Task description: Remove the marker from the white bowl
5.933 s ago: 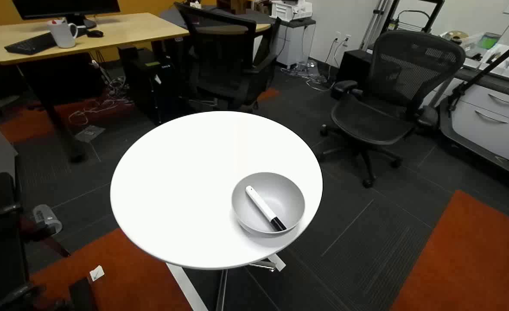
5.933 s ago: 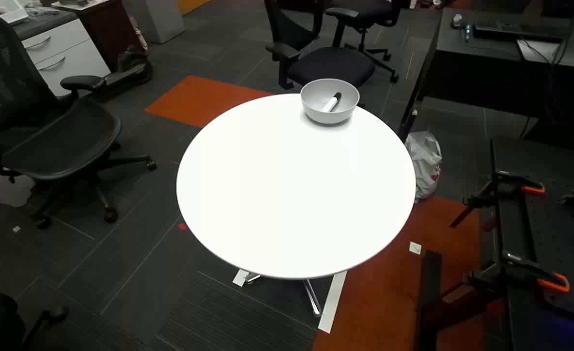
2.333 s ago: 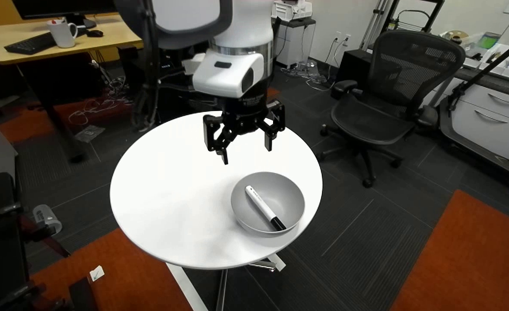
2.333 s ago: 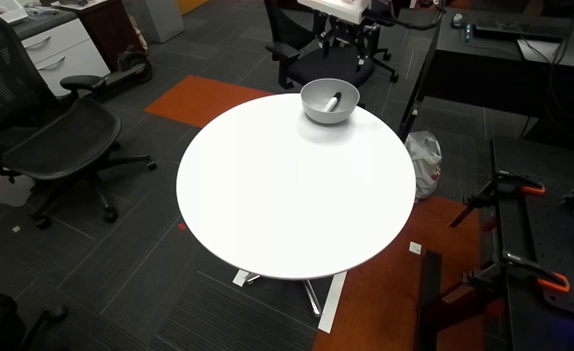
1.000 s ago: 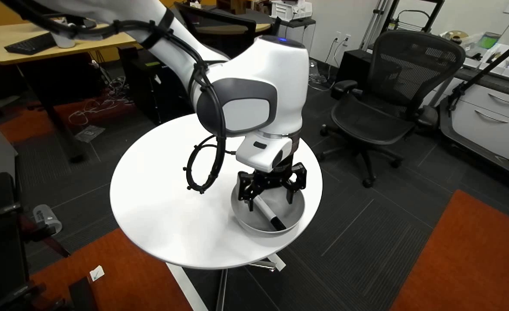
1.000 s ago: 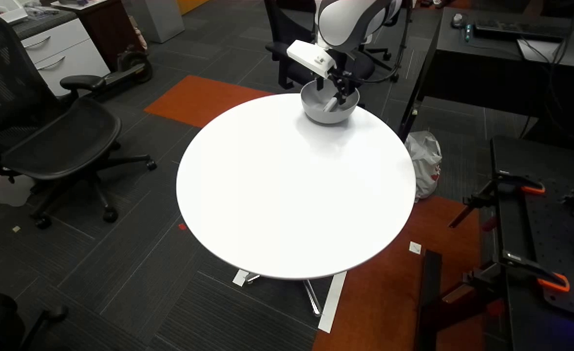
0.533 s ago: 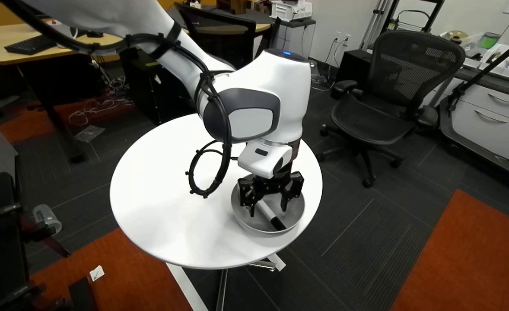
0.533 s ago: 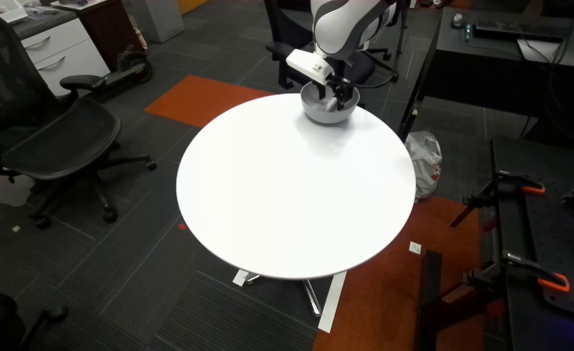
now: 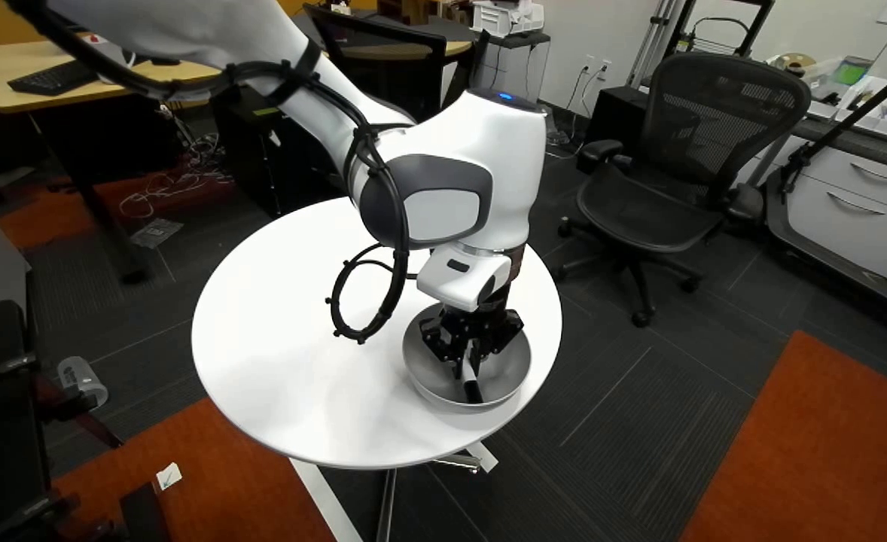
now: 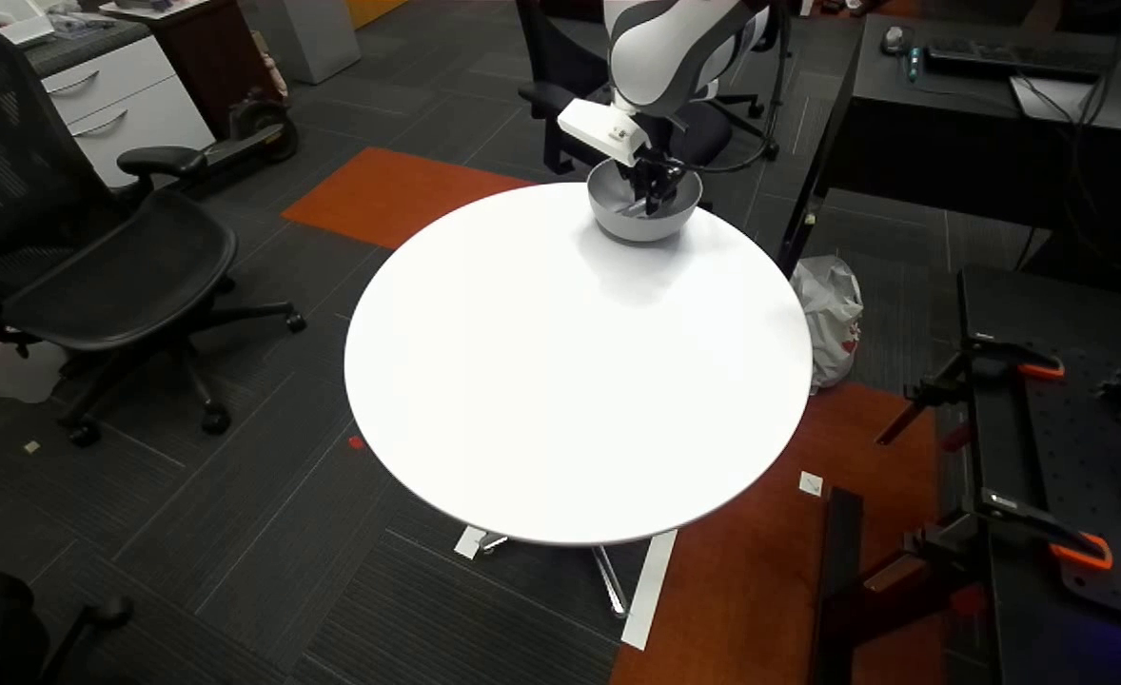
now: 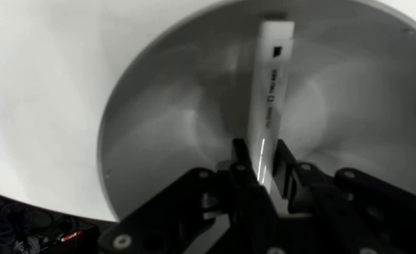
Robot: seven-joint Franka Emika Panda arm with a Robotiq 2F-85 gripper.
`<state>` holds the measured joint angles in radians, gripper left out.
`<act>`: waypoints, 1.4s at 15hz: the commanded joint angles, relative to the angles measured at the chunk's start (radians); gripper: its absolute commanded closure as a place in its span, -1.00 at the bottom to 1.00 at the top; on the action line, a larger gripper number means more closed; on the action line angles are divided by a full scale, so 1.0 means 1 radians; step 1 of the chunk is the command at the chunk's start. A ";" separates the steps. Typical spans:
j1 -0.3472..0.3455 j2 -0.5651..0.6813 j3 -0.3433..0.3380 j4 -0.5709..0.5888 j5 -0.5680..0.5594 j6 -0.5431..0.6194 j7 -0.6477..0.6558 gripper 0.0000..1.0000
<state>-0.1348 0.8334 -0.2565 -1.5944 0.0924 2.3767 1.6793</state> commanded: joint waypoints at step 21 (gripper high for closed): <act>0.182 -0.570 0.034 -0.469 -0.267 0.034 -0.007 0.90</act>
<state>0.0090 0.3450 -0.2558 -1.9560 -0.1171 2.3845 1.6709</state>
